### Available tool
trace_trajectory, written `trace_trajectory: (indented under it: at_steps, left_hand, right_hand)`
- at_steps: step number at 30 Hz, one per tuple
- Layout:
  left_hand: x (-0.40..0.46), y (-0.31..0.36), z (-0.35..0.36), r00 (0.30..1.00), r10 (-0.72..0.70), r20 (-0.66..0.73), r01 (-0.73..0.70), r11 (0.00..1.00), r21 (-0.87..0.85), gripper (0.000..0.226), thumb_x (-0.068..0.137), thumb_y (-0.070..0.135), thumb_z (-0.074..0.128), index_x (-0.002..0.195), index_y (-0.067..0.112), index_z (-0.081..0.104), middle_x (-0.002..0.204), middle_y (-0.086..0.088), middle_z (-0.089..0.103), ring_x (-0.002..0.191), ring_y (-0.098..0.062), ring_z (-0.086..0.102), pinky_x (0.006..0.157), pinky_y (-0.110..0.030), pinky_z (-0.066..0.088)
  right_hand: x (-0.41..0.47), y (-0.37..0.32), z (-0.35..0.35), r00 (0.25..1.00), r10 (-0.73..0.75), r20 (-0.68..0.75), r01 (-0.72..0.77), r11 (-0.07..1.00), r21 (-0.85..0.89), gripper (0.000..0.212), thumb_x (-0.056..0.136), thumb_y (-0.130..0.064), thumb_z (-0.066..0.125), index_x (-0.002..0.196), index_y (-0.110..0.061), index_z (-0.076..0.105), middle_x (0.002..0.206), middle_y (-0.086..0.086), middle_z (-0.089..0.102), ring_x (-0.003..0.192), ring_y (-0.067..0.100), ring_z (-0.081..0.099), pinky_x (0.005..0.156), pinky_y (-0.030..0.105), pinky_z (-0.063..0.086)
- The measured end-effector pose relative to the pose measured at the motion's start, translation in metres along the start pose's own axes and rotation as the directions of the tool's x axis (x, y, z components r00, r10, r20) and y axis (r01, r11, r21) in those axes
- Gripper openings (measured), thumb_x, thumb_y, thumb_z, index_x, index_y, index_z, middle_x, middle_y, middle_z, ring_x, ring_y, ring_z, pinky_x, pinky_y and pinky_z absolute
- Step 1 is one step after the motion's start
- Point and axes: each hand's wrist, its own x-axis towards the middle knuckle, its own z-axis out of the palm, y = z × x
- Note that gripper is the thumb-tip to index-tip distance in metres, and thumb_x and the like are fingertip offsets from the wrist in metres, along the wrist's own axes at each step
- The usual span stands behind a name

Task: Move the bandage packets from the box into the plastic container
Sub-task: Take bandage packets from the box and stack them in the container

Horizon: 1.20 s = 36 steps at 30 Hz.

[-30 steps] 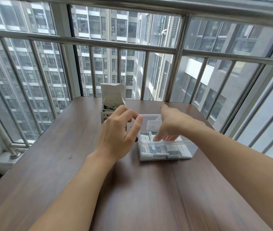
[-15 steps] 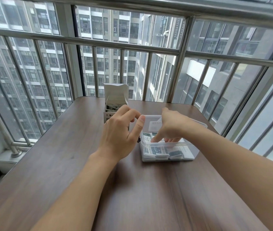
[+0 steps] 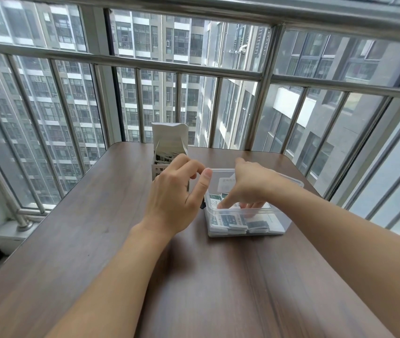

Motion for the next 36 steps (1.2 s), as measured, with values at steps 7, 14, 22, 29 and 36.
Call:
trace_trajectory:
  at_steps: [7, 14, 22, 29, 36]
  left_hand:
    - [0.003, 0.0, -0.01, 0.943, -0.109, -0.315, 0.124, 0.992, 0.028, 0.019, 0.095, 0.032, 0.052, 0.094, 0.015, 0.061, 0.087, 0.007, 0.051, 0.071, -0.002, 0.048, 0.062, -0.027, 0.036]
    - [0.002, -0.028, -0.018, 0.79, -0.55, -0.271, 0.46, 0.824, -0.332, 0.071, 0.076, 0.033, 0.059, 0.144, 0.023, 0.04, 0.136, 0.007, 0.044, 0.132, -0.016, 0.042, 0.112, -0.047, 0.038]
    - [-0.008, -0.053, -0.003, 0.773, -0.62, 0.133, 0.631, 0.733, -0.253, 0.131, 0.046, 0.047, 0.092, 0.155, 0.031, 0.022, 0.145, 0.008, 0.052, 0.128, -0.01, 0.055, 0.109, -0.037, 0.048]
    - [-0.011, -0.058, 0.002, 0.808, -0.585, 0.071, 0.581, 0.773, -0.256, 0.118, 0.051, 0.034, 0.097, 0.15, 0.029, 0.034, 0.127, 0.014, 0.059, 0.118, -0.009, 0.059, 0.102, -0.039, 0.054]
    - [-0.012, -0.057, 0.002, 0.82, -0.57, 0.056, 0.564, 0.788, -0.245, 0.111, 0.051, 0.037, 0.096, 0.145, 0.034, 0.037, 0.125, 0.017, 0.057, 0.116, -0.01, 0.06, 0.099, -0.039, 0.055]
  right_hand:
    - [-0.012, -0.007, -0.032, 0.958, -0.188, -0.219, 0.222, 0.964, 0.145, 0.055, 0.082, -0.028, 0.083, 0.126, -0.005, 0.061, 0.084, 0.008, 0.069, 0.062, 0.016, 0.073, 0.058, 0.029, 0.062]
    - [-0.007, -0.069, -0.045, 0.718, -0.624, -0.307, 0.645, 0.763, -0.042, 0.012, 0.091, -0.009, 0.074, 0.101, -0.013, 0.079, 0.093, -0.004, 0.073, 0.055, -0.015, 0.059, 0.052, 0.003, 0.045]
    - [0.034, -0.116, -0.014, 0.813, -0.553, -0.184, 0.443, 0.792, -0.421, 0.025, 0.085, 0.005, 0.056, 0.068, -0.013, 0.054, 0.07, 0.003, 0.052, 0.067, 0.026, 0.052, 0.059, 0.032, 0.044]
    - [0.048, -0.117, -0.005, 0.825, -0.528, -0.201, 0.414, 0.807, -0.42, 0.015, 0.086, -0.002, 0.06, 0.086, -0.011, 0.072, 0.072, 0.0, 0.058, 0.068, 0.024, 0.058, 0.057, 0.029, 0.045]
    - [0.051, -0.115, 0.002, 0.825, -0.526, -0.205, 0.423, 0.817, -0.392, 0.014, 0.088, -0.003, 0.061, 0.086, -0.013, 0.07, 0.073, 0.0, 0.06, 0.074, 0.026, 0.061, 0.062, 0.032, 0.052]
